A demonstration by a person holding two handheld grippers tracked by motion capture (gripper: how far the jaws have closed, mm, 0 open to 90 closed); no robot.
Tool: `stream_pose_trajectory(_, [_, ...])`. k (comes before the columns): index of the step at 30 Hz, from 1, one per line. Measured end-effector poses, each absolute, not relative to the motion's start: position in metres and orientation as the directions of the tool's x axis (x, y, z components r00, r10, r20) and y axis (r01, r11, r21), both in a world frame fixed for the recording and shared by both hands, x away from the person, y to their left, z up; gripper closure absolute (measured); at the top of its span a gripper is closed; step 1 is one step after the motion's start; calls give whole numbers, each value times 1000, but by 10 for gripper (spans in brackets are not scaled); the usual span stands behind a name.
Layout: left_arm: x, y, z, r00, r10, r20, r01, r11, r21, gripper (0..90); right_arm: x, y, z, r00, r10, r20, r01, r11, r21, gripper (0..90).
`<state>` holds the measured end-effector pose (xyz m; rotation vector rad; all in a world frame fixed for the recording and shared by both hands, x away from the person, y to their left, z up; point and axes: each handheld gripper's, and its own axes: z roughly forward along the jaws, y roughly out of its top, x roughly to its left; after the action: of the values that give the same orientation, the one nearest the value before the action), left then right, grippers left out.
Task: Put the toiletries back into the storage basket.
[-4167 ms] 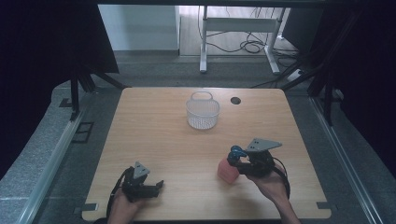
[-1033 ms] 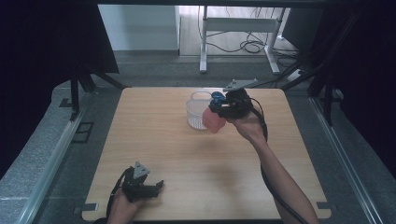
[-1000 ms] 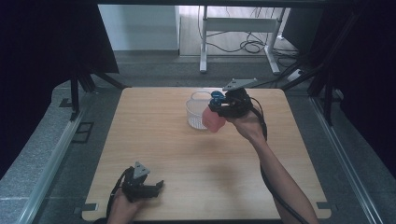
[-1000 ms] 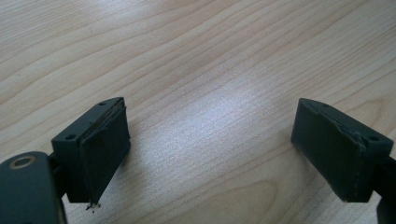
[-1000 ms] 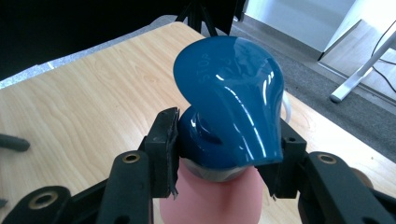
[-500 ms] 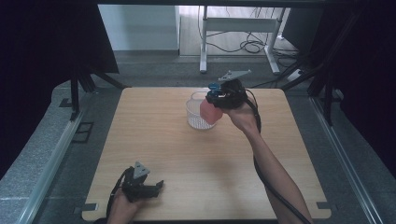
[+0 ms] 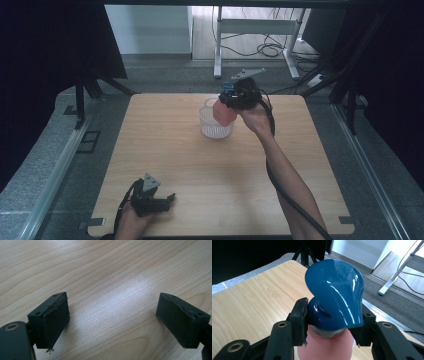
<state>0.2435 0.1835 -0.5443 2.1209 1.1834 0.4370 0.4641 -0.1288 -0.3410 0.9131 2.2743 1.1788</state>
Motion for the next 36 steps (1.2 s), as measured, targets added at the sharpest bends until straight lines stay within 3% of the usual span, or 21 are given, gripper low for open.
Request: stream_pose_trajectory(36, [243, 183, -544, 533, 846, -30, 626, -370, 686, 109, 496, -104, -376, -682, 727, -77, 385, 447, 807, 531])
